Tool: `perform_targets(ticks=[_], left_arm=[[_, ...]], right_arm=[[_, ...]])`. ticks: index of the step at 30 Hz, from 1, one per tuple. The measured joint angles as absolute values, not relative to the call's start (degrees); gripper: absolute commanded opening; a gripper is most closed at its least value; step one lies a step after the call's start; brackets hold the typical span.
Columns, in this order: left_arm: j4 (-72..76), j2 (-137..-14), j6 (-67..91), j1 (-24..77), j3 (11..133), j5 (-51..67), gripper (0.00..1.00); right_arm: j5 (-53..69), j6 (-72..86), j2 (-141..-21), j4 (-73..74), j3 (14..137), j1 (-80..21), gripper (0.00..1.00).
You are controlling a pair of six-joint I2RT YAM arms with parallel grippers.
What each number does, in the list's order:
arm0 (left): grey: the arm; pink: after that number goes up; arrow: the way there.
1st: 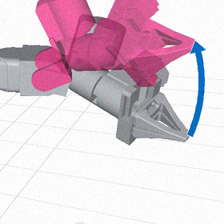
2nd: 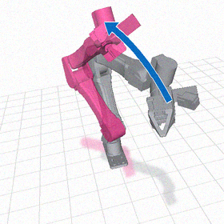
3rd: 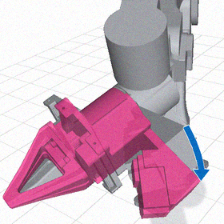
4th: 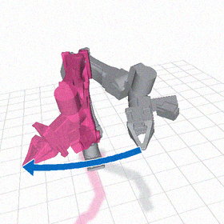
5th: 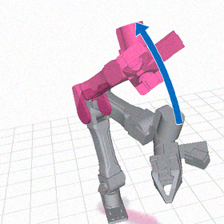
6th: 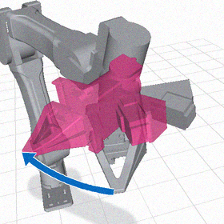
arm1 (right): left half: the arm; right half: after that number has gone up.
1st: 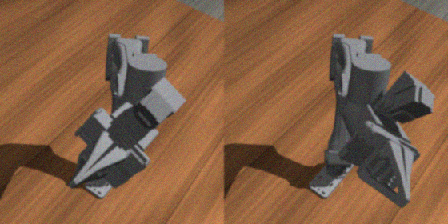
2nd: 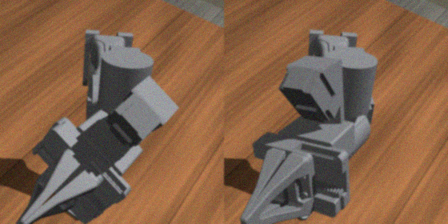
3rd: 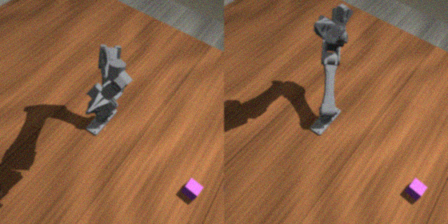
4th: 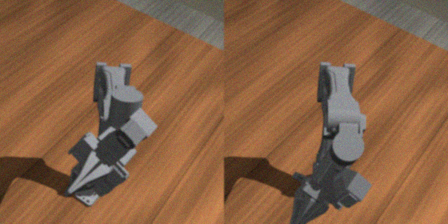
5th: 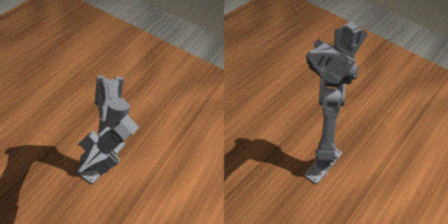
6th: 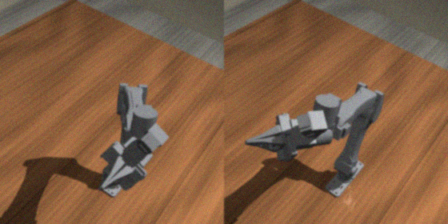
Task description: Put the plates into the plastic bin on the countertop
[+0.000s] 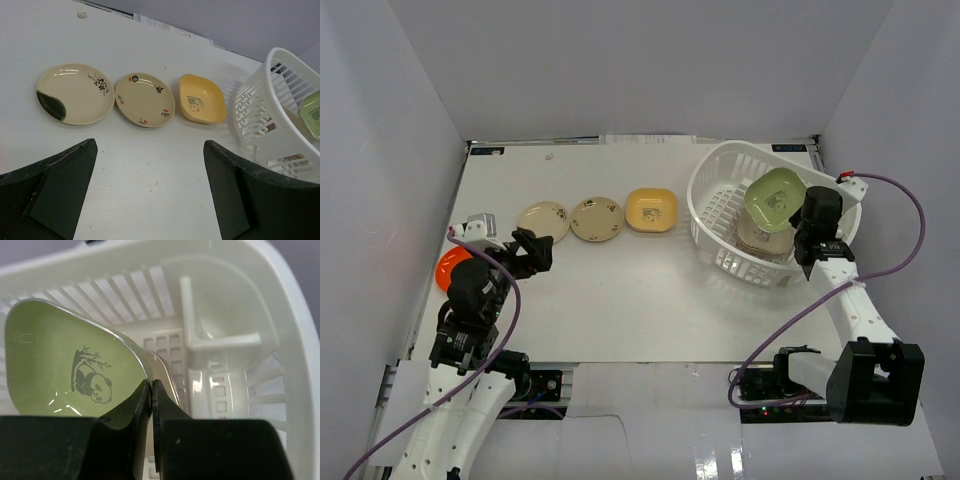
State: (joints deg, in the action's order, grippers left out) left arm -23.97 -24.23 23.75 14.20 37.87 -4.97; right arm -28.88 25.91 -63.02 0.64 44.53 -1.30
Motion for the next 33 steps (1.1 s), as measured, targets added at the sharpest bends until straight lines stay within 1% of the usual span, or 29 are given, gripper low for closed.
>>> perform_targets(ticks=[1,2,3,5,6,9,11,12,14,15,17,19,21,22,24,26,28,29,32,33], left_arm=[[-23.97,-24.29,23.73,14.31,37.87,-4.84,0.98],[-23.94,-24.27,23.73,14.39,37.87,-4.75,0.98],[-23.94,-24.23,23.7,14.41,37.87,-4.64,0.98],[-23.94,-24.23,23.59,14.48,37.87,-4.43,0.98],[-23.94,-24.23,23.57,14.48,37.87,-4.32,0.98],[-23.94,-24.23,23.55,14.5,37.87,-3.99,0.98],[-23.92,-24.47,23.55,14.5,37.87,-3.79,0.98],[-23.92,-24.77,23.53,14.5,37.87,-3.68,0.98],[-23.92,-25.89,23.55,14.5,37.87,-3.31,0.98],[-23.92,-26.59,23.55,14.5,37.87,-3.05,0.98],[-23.97,-28.1,23.55,14.5,37.87,-2.5,0.98],[-23.99,-29.02,23.55,14.5,37.87,-2.28,0.98],[-24.01,-29.28,23.55,14.5,37.87,-2.26,0.98],[-24.01,-29.21,23.55,14.55,37.87,-2.28,0.98],[-23.99,-28.95,23.55,14.61,37.87,-2.31,0.98],[-23.99,-28.82,23.55,14.66,37.87,-2.33,0.98],[-23.99,-28.86,23.55,14.68,37.87,-2.31,0.98],[-23.99,-28.88,23.55,14.72,37.87,-2.31,0.98],[-23.99,-28.86,23.53,14.74,37.87,-2.33,0.98],[-23.99,-28.82,23.55,14.74,37.87,-2.33,0.98]], right_arm=[[-28.05,26.26,-64.31,1.76,44.21,-0.45,0.11],[-27.38,26.65,-65.36,3.2,43.9,0.19,0.15],[-26.96,27.07,-65.91,3.97,43.48,0.58,0.28],[-26.44,28.25,-66.17,5.17,42.89,1.04,0.47],[-26.15,28.36,-66.17,5.48,42.89,1.15,0.62],[-24.69,28.18,-66.11,6.0,43.07,1.28,0.71],[-21.39,27.81,-65.54,6.09,43.29,1.28,0.7],[-19.18,27.75,-64.93,5.93,43.46,1.23,0.65],[-14.33,27.46,-63.55,5.72,43.92,0.91,0.6],[-11.18,26.79,-62.59,5.39,44.71,-1.26,0.55],[-7.64,24.6,-62.46,5.06,47.55,-8.14,0.5],[-5.45,21.32,-64.71,5.45,52.66,-18.74,0.46],[-3.95,17.3,-69.12,5.91,58.98,-28.86,0.42],[-3.46,15.31,-71.55,5.93,61.69,-33.17,0.41],[-2.7,11.11,-76.51,6.72,65.76,-38.89,0.42],[-1.85,6.59,-82.26,9.08,69.65,-42.09,0.47],[-0.51,2.02,-88.66,11.25,73.41,-43.51,0.53],[0.36,-0.82,-92.27,13.5,75.81,-43.9,0.59],[1.3,-7.92,-101.78,17.47,81.6,-44.38,0.65],[1.26,-10.2,-104.27,18.5,82.74,-44.38,0.66]])
